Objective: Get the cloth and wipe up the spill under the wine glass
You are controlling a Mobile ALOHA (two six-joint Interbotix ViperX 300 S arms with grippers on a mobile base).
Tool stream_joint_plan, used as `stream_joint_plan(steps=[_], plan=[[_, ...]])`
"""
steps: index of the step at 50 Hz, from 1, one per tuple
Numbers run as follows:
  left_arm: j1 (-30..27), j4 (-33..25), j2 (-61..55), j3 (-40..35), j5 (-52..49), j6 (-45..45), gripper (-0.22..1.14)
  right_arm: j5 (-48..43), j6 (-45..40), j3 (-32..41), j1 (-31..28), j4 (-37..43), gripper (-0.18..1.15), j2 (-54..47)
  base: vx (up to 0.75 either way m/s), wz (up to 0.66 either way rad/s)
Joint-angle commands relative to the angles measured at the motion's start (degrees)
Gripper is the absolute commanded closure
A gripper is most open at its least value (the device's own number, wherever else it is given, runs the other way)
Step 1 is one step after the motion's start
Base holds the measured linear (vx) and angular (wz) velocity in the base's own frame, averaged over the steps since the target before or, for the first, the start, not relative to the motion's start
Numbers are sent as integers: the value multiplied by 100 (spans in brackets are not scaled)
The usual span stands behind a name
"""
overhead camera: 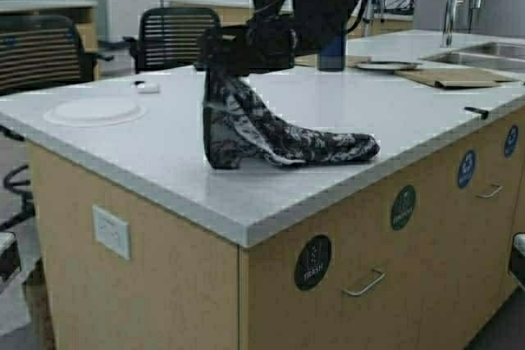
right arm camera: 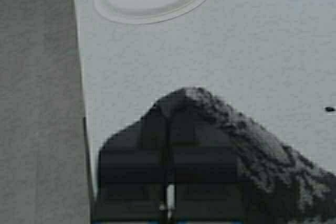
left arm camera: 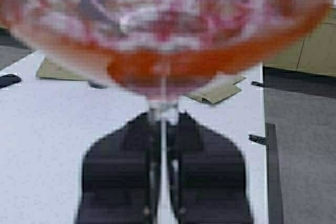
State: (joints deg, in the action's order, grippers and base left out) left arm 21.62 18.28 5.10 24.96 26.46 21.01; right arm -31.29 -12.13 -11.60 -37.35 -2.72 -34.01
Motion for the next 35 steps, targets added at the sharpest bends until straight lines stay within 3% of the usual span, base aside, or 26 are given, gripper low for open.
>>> stream_joint_plan(steps=[1,14,35], plan=[[-62,18,167,-193,9,-9,79,-79,-9,193,-519,0,91,79,0,0],[-88,18,114,-193,18,-18,79,-70,35,448,-861,0,91,105,0,0],[-114,9,-747,-149,853,18,79,-220,53,-765,879,0,91,422,0,0]])
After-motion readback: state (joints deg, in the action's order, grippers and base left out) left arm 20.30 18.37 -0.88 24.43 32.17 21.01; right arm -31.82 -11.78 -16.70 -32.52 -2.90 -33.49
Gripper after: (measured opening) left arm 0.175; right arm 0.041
